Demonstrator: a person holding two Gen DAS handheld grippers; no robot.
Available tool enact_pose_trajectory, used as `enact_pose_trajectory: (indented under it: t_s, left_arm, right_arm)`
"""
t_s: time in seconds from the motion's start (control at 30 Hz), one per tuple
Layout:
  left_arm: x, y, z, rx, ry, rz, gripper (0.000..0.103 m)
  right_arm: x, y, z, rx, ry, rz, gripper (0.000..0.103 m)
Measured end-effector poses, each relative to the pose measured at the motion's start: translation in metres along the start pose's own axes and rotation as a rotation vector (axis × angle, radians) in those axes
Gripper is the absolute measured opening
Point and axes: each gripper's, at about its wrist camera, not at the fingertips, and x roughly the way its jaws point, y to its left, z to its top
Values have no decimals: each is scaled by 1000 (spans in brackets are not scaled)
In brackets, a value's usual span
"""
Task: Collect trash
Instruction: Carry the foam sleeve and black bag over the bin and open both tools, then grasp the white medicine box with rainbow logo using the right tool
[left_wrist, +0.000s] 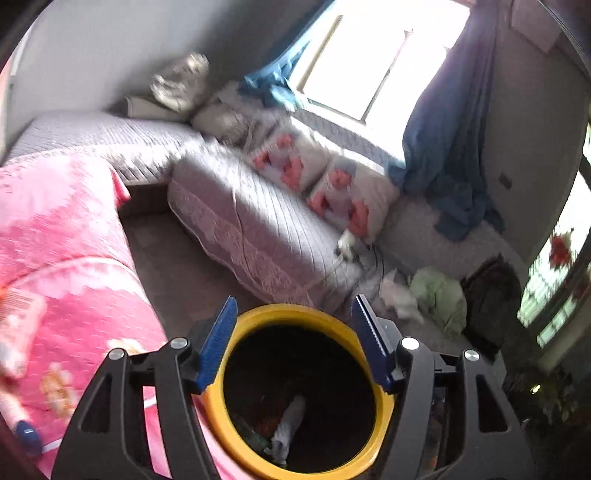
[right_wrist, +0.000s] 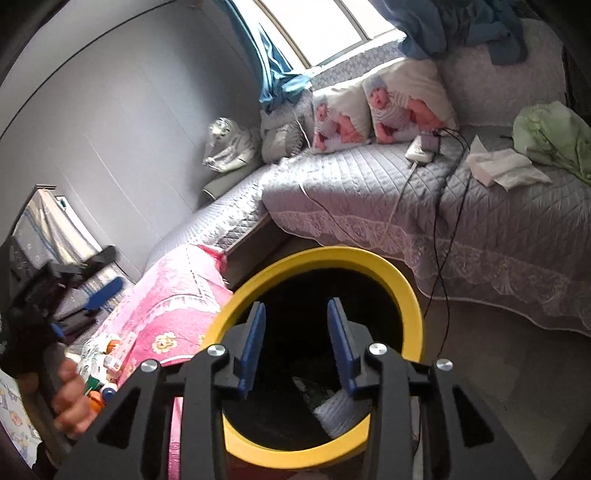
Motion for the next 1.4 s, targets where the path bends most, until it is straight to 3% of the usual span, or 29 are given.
enact_pose_trajectory:
  t_s: [0.17,0.33,0.5,0.57,0.73,0.93,1.1,1.13,1.23,1.33,1.4]
  left_arm:
    - [-84,8,27,-23,-168,-17,61]
    - [-168,25,44,-31,-266,-4,66]
    - [-241,54,48,-57,-330,24,66]
    - [-270,67,44,-54,-361,71,66]
    - [-335,101,16,-21,-444,283,67]
    - [-393,162,-44,-117,-447,542,71]
    - [-438,195,-90,-195,-495,724,86]
    - [-445,196,-98,-199,-497,773,87]
    - [-475,202,-125,-191,-512,936,91]
    - [-487,212,-135,-219,-498,991,92]
    - [-495,224,-142,-269,-488,973,92]
  right_arm:
    - [-2,21,-1,-59,-9,48,35]
    - [2,60,-6,-144,5,133,43]
    - [10,110,-21,-268,35,220,44]
    - [13,130,-29,-319,55,268,44]
    - [12,198,-58,-507,121,467,53]
    - [12,308,-113,-807,262,745,64]
    - [24,398,-163,-1022,410,921,74]
    - [27,411,-171,-1046,446,945,79]
    - [39,450,-199,-1142,525,972,80]
    - [50,484,-226,-1226,583,973,82]
    - [59,503,-244,-1286,605,952,82]
